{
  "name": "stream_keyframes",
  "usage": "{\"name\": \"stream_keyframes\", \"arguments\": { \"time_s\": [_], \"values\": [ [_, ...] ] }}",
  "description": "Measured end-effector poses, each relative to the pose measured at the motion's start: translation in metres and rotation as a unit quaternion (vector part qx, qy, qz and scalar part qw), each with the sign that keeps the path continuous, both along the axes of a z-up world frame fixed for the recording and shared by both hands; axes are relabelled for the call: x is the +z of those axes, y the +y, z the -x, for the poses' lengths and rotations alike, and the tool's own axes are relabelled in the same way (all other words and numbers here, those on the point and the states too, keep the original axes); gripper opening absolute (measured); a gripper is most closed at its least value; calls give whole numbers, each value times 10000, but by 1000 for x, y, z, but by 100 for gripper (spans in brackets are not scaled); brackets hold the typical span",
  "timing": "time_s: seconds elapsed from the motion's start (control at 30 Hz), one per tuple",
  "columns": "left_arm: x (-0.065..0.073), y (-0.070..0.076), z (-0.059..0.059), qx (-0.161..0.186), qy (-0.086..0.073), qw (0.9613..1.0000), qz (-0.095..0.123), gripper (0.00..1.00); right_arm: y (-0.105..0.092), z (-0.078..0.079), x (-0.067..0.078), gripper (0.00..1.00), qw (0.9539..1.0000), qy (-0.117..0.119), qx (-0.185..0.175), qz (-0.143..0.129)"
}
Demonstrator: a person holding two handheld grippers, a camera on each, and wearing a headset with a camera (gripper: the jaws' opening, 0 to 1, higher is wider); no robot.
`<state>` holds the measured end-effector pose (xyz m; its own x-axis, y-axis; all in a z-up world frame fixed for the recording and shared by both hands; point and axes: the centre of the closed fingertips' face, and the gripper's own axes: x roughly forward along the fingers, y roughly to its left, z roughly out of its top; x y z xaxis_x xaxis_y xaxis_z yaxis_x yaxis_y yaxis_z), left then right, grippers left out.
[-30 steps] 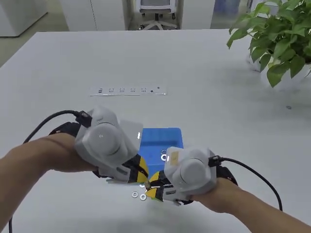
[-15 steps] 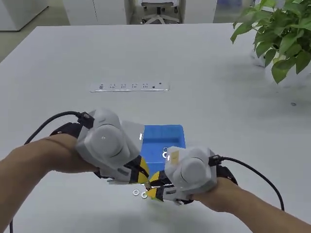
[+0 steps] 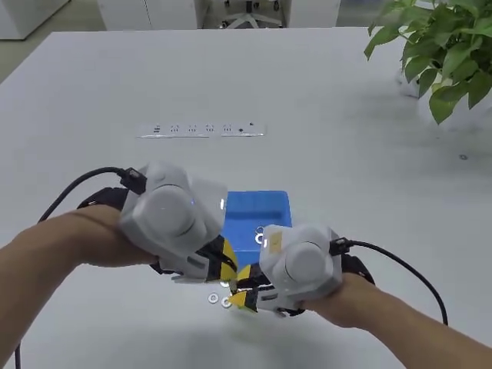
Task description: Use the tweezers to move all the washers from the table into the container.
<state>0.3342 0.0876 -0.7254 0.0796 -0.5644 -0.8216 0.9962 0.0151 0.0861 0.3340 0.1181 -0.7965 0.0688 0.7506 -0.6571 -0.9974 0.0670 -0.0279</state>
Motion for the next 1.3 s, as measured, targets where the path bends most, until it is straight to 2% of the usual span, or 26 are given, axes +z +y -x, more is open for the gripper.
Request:
{"name": "stream_keyframes", "arguments": {
  "time_s": [0.27, 0.53, 0.97, 1.3],
  "values": [
    [-2, 0, 0, 68, 70, 10000, 4, 7, 0, 1, -1, 11, 9998, 168, -82, 28],
    [-3, 0, 1, 44, 71, 10000, -20, 7, -1, 1, -1, 10, 9996, 227, -137, 38],
    [-2, -1, 3, -48, 32, 10000, -44, 7, -1, 2, 0, 10, 9998, 185, -86, 82],
    [5, -2, 4, -64, 26, 10000, 12, 7, -3, 3, 7, 10, 9998, 146, -65, 80]
  ]
}}
